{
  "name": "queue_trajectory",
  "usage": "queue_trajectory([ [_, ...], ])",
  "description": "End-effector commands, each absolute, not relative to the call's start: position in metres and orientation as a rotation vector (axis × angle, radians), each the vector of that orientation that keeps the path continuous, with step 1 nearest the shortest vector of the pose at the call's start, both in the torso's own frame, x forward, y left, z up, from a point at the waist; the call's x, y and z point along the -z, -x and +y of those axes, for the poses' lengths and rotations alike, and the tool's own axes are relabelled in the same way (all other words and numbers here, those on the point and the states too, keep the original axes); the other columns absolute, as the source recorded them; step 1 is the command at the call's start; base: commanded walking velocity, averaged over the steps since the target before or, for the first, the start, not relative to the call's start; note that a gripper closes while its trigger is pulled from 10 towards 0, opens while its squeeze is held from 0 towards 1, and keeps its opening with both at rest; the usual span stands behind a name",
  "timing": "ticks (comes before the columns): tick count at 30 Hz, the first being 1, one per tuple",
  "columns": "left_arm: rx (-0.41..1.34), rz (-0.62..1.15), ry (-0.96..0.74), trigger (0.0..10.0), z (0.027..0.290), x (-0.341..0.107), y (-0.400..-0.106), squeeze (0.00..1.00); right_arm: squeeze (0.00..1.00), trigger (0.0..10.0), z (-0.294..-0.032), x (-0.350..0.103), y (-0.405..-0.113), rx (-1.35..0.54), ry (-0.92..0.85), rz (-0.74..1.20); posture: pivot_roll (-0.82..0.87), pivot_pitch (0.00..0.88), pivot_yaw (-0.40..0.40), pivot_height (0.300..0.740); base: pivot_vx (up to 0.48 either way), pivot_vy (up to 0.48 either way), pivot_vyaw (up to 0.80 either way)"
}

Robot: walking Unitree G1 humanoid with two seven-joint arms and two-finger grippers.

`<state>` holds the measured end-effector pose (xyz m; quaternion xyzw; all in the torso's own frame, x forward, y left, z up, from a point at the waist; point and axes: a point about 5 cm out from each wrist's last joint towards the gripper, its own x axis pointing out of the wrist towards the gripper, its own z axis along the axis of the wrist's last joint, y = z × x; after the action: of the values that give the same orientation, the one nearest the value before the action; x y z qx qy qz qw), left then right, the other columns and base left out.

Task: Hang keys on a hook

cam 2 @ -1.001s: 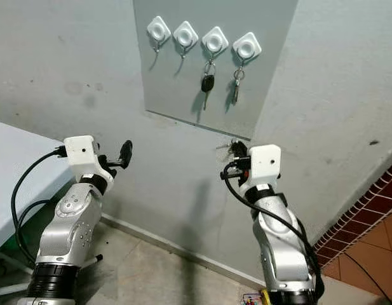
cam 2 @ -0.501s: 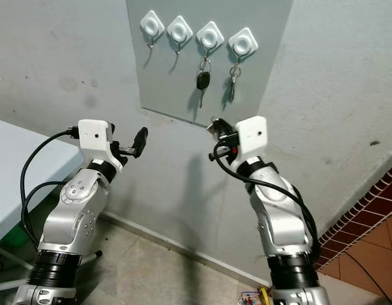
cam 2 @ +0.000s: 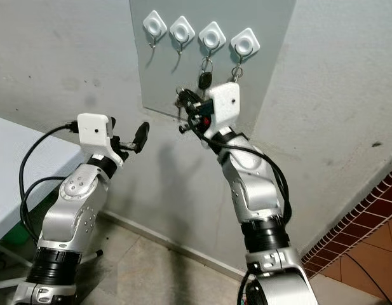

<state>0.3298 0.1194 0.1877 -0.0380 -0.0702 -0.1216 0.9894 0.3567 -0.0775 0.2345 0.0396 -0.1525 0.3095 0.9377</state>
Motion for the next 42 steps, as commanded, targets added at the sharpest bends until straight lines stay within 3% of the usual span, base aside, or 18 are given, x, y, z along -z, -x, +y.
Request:
queue_trajectory([
  [1,0.27,-0.168,0.06,10.0,0.116,-0.198,-0.33,0.0,0.0,10.0,-0.078,-0.247,-0.361,-0.626,-0.108,-0.351,0.01,0.0,-0.023,0.732,0.0,0.0,0.0],
  [26,0.282,-0.173,0.087,10.0,0.109,-0.207,-0.32,0.0,0.0,10.0,-0.055,-0.273,-0.392,-0.666,-0.321,-0.304,0.04,0.016,-0.046,0.732,0.0,0.0,0.0],
  [42,0.277,-0.155,0.095,10.0,0.11,-0.206,-0.318,0.0,0.0,10.0,-0.064,-0.277,-0.398,-0.64,-0.445,-0.306,0.03,0.035,-0.045,0.732,0.0,0.0,0.0],
])
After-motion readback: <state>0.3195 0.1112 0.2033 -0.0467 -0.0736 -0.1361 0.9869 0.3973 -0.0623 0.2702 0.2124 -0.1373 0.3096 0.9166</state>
